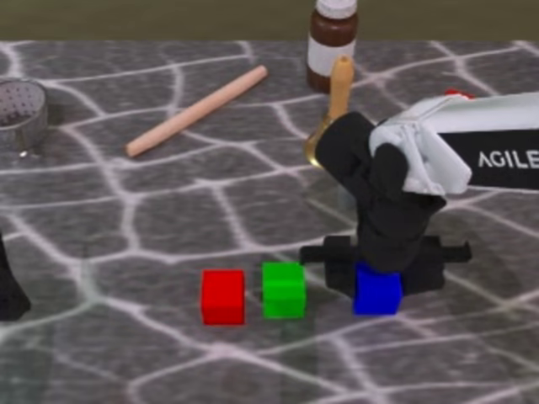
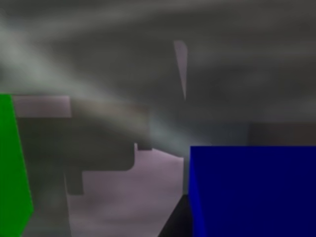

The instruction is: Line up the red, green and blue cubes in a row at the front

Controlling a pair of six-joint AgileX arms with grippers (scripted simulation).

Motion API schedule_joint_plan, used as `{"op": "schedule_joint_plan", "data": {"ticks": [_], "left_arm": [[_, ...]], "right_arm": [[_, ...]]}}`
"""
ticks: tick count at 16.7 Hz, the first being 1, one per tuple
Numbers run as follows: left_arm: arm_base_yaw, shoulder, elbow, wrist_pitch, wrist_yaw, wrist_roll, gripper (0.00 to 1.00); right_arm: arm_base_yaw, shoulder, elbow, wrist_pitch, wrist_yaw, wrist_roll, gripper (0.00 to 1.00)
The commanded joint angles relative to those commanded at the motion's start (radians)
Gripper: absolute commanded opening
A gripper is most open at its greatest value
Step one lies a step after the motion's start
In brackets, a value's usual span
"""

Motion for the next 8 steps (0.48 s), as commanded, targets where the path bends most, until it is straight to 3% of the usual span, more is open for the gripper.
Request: {"op": "schedule_joint_plan", "data": {"ticks": [7,8], "left_arm": [[0.0,0.0,0.0,0.0,0.0,0.0,1.0],[0.0,0.0,0.0,0.0,0.0,0.0,1.0]], "right_arm": [[0.0,0.0,0.0,0.0,0.0,0.0,0.98],[0.0,0.0,0.0,0.0,0.0,0.0,1.0]]}}
